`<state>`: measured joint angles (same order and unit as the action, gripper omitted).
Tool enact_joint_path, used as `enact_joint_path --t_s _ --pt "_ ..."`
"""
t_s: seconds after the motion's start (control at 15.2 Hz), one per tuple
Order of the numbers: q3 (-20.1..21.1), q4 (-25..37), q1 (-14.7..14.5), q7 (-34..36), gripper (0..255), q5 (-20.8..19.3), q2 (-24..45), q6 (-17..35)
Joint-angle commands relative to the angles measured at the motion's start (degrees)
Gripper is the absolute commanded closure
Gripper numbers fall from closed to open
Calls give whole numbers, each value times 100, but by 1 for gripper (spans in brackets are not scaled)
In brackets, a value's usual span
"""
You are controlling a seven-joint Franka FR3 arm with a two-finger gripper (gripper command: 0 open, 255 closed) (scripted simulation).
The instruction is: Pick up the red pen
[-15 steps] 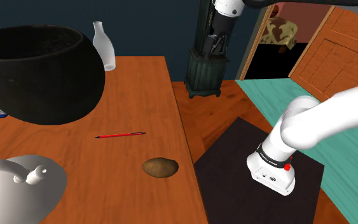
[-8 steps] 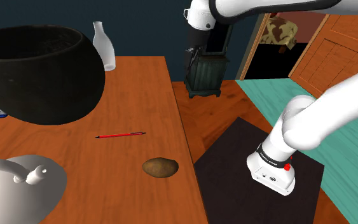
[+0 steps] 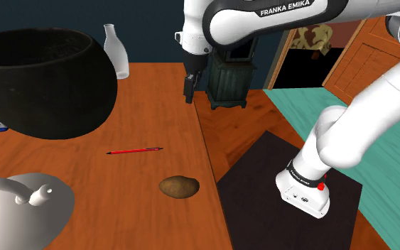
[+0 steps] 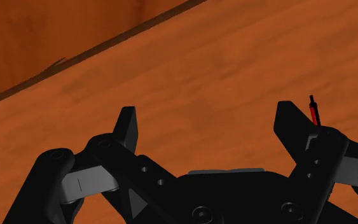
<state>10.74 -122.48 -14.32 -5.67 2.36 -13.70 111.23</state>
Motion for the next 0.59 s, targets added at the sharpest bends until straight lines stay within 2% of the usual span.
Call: enact_joint_path --t_s 0.0,0.53 --pt "125 193 -106 -71 0 -22 364 107" --pt "601 797 -543 -310 0 -193 1536 397"
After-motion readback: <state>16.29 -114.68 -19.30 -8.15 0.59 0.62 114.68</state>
